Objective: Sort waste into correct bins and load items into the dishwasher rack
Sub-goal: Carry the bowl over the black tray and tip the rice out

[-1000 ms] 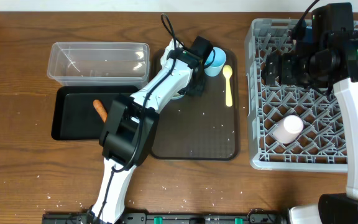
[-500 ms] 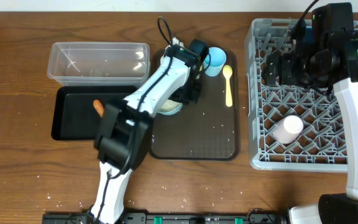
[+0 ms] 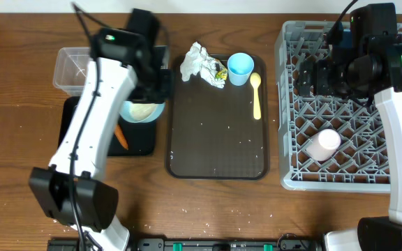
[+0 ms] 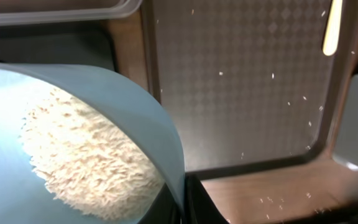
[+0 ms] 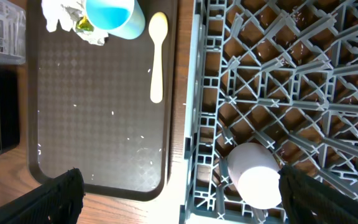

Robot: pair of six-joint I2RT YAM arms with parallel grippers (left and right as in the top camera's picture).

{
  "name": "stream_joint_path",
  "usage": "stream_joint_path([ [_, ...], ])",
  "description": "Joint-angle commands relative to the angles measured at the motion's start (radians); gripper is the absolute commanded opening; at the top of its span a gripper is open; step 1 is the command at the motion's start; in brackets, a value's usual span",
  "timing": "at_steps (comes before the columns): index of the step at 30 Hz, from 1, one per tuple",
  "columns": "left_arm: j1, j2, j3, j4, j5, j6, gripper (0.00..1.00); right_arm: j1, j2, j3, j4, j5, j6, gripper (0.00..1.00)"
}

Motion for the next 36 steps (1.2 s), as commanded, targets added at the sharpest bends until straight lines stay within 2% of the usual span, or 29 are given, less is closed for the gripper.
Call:
stream_joint_path([
  [1,0.106,0.01,-0.021,-0.017,0.221,0.156,0.06,0.006,-0.005,-0.004,-0.004,0.003,-0.01,0.98],
  [10,0.345,0.011,-0.153,0.008,0.587,0.377,0.06,0.006,-0.005,-0.004,-0.01,0.003,-0.01,0.97],
  [18,0.537,0.011,-0.394,0.155,0.941,0.486,0.06,0.006,-0.005,-0.004,-0.012,0.003,-0.01,0.97],
  [28,0.712,0.03,-0.616,0.325,1.308,0.484,0.06,0.006,-0.005,-0.004,-0.027,0.003,-0.01,0.96],
  [36,0.773,0.102,-0.663,0.322,1.347,0.428,0.06,0.006,-0.005,-0.004,-0.036,0.003,-0.01,0.97],
])
